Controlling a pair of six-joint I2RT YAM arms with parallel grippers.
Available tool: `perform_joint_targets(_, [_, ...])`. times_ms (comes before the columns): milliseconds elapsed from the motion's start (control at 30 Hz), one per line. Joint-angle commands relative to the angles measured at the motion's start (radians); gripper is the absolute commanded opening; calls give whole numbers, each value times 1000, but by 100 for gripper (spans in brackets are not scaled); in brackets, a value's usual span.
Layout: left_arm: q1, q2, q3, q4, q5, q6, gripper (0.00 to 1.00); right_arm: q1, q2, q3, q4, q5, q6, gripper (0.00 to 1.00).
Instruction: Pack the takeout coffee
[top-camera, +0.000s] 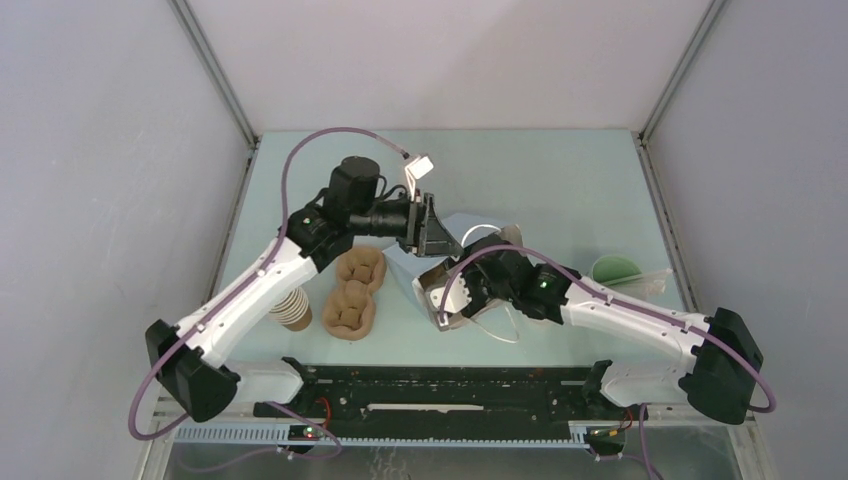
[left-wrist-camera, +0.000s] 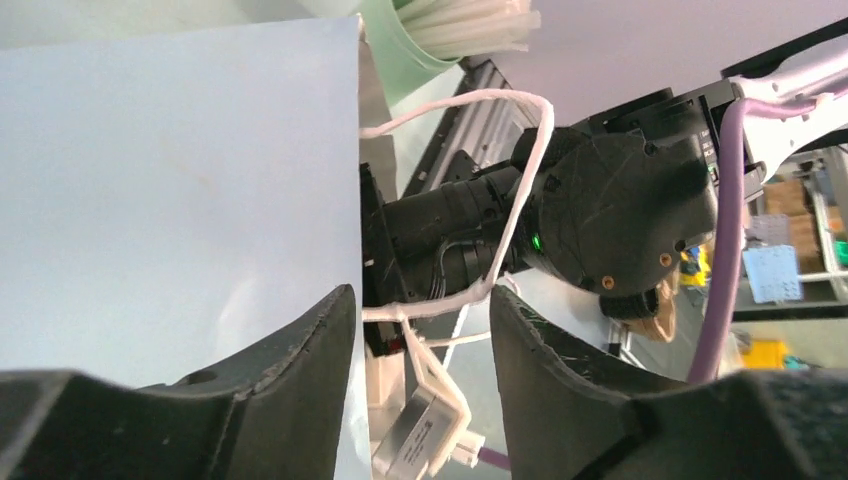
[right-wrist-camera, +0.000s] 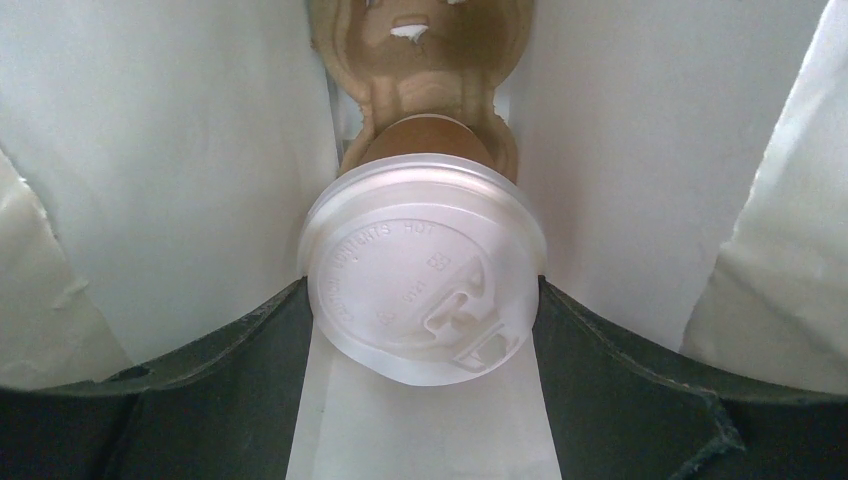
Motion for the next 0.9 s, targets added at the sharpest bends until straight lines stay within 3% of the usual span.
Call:
perform_joint_targets(0, [10,-92,85,-146,-149,69,69,-9,3,41,29,-23,19,38])
perform_joint_targets(67, [10,-137,88,-201,-225,75,81,-10,3,46,31,-28,20,38])
perform_joint_targets(200, [9,-286,13,-305,-550,-2,90,-20,6,50,32,-35,18,37])
perform_joint_targets(267, [5,-378,-76,-332,-656,-104,87,-27,5,50,34,-38,18,37])
perform_joint_targets(400, [-69,-552,-260,-242,-729,-331,84,-40,-4,51,42,-58,29,38])
perform_joint_targets(500, [-147,-600,-364,-152,-792,-445,70,-43,-4,50,46,-60,35,38])
perform_joint_targets(567, [-188,-602,-400,-108,-795,-482,61,-42,-5,51,49,-73,39,38])
perform_joint_targets(767, [-269,-518,-413,-29,-817,-494,61,-41,-10,51,56,-82,37,37])
perform_joint_targets(867, [-287,-468,-410,-34,-831,-508,49,-46,-17,51,53,-90,42,37])
